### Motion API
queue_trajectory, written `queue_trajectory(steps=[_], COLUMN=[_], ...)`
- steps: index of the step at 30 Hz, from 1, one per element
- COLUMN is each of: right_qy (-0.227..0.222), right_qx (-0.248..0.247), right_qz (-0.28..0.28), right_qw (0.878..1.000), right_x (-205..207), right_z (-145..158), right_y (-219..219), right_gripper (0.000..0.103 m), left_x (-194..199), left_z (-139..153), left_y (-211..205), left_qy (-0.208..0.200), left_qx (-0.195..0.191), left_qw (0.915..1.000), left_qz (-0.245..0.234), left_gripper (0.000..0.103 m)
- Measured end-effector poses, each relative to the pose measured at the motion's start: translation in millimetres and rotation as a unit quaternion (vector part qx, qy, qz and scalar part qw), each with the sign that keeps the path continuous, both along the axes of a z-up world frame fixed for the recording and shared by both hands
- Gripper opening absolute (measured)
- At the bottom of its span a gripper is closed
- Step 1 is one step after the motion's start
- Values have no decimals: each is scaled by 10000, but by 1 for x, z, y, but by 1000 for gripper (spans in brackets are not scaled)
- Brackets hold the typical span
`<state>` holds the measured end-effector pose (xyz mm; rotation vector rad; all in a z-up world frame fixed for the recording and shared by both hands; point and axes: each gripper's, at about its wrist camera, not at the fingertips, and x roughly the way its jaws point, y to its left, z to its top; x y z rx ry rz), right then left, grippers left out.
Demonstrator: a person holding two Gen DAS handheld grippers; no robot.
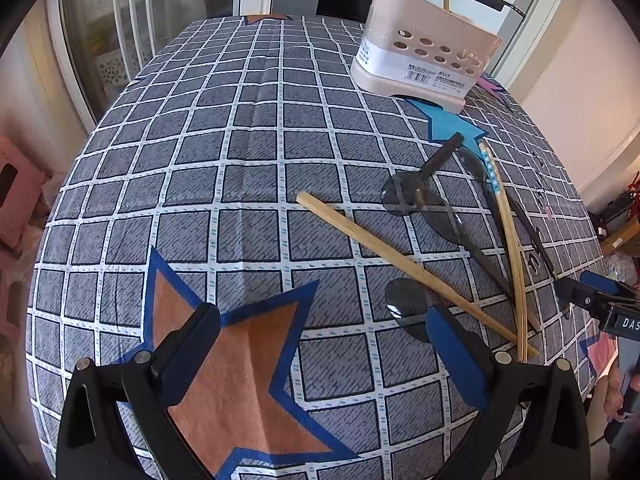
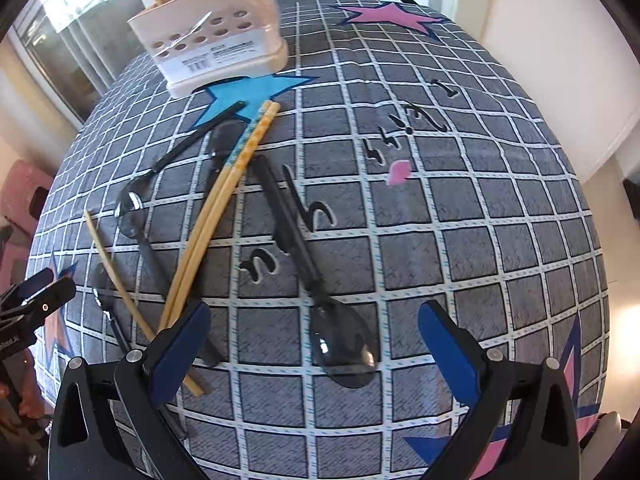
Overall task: Organize utensils
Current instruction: 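Move both open tools back over the utensils on the tablecloth, then grasp a black spoon handle with the right tool while the left tool grasps a wooden chopstick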
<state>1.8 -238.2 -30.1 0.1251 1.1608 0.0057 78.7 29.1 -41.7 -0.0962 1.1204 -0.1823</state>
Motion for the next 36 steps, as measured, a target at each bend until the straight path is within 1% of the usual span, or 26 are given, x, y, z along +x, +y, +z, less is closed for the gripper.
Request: queue_trajectory(steps=[4, 7, 14, 16, 19, 20, 21, 24, 25, 26, 28, 32, 34, 36], right_qy=[-55, -93, -96, -37, 55, 90, 146, 376, 389, 412, 554, 822, 943, 1007], right_qx=[-100, -248, -333, -229, -184, -199, -232, -419, -543, -545, -532, -566, -566, -549], right_qz=[-31, -102, -161, -226, -86, -10, 122, 421, 489, 549, 678, 842, 903, 919], right_qw=[9999, 9996, 9993, 9995, 9998, 9998, 9995, 9975, 9966, 9962, 9947, 9914, 9898, 9891], right_x=[1, 3, 19, 26, 31, 33, 35, 43, 46, 49, 58, 72, 76, 80], right_z=[3, 5, 4, 3, -1, -1, -3, -11, -11, -10, -9, -10, -10, -10], right_y=[-3, -5, -15, -20, -15, -12, -8, 5, 9, 11, 15, 21, 22, 23], right_gripper=[103, 103, 102, 98, 87, 83, 81, 72, 70, 65, 59, 57, 54, 53], left_x=[2, 6, 22, 27, 31, 32, 33, 36, 37, 37, 38, 40, 41, 44], left_z=[-1, -3, -4, -6, -8, -7, -6, -6, -6, -6, -6, -5, -4, -4], left_y=[-6, -7, -8, -10, -17, -19, -20, -21, -21, -22, -23, -24, -25, -27], left_qy=[74, 212, 341, 447, 518, 513, 512, 587, 617, 626, 700, 804, 889, 988], left_qx=[7, -2, 26, 5, 97, 154, 151, 102, 125, 166, 160, 192, 112, 43], left_qw=[10000, 9996, 9984, 9976, 9970, 9969, 9969, 9960, 9956, 9953, 9947, 9933, 9927, 9916], left_qz=[28, 175, 452, 525, 560, 577, 584, 667, 694, 713, 730, 809, 809, 829], left_gripper=[103, 103, 103, 103, 103, 103, 103, 103, 103, 103, 103, 103, 103, 103])
